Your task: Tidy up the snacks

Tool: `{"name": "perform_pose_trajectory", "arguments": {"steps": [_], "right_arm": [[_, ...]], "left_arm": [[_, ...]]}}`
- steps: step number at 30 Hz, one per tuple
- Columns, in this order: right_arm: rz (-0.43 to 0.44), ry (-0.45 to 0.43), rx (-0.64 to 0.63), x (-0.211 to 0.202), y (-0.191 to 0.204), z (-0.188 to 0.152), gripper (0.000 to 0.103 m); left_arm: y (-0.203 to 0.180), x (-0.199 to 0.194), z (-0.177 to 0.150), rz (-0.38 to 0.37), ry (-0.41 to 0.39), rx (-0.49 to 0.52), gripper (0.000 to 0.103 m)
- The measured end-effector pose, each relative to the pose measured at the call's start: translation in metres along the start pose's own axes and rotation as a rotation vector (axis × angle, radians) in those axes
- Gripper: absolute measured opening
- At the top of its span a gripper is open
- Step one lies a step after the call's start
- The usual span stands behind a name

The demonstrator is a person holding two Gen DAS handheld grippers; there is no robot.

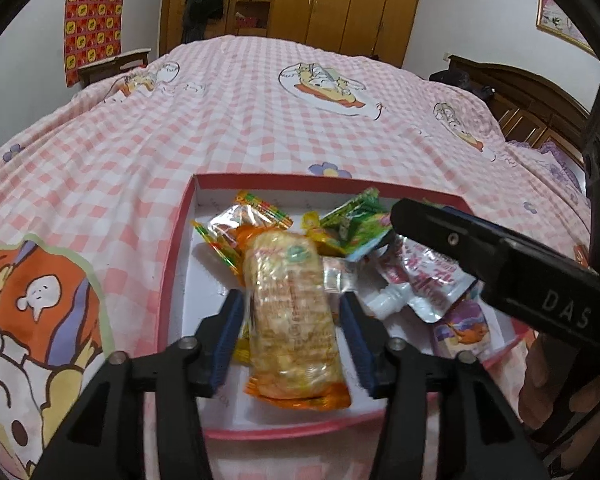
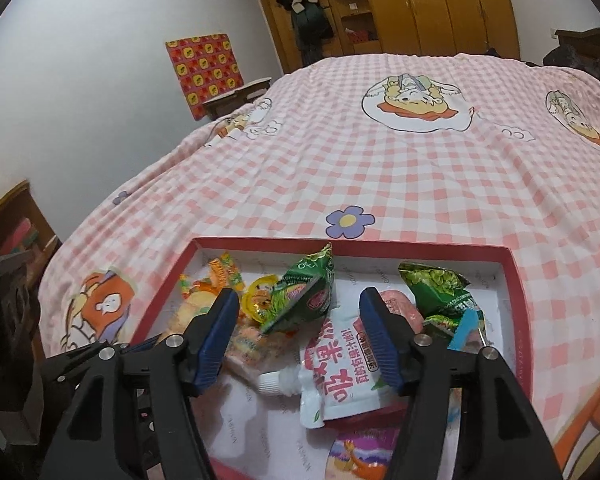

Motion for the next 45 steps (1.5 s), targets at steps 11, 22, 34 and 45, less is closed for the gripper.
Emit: {"name": "perform_pose_trajectory", "arguments": {"steps": [11,22,34,45], "right_arm": [[0.019,-0.028,0.017,-0.044,-0.010,-0.014,0.073],[-0.002,-0.033,0.025,-0.085,-0.020,-0.046,0.074],[-0.148,0.007,0.012,-0.094,-0.037,-0.099,0.074],[-0.175,0.062,0.024,-0.076,-0.043,-0.120,0.074]], "left_arm": [[-0.018,-0.033,-0.012,0.000,-0.027,-0.003,0.075],[-0.028,-0.068,-0.042,0.039,-0.050,-0.021,0.080],[-0.030,-0.056,-0.077,0.110,-0.009,-0.013,0.080],[-0.019,-0.031,-0.091,0.144,0.043,-0.044,0.080]]}}
Point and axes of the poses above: each gripper's, at about its wrist camera, not at the fingertips, and x roughly the way its jaws point, y to its left, z to its top, the point moved 3 cm from there along x, roughly the way its jaws point, and after that the axes turned 15 degrees about -z, right-handed, at the moved point
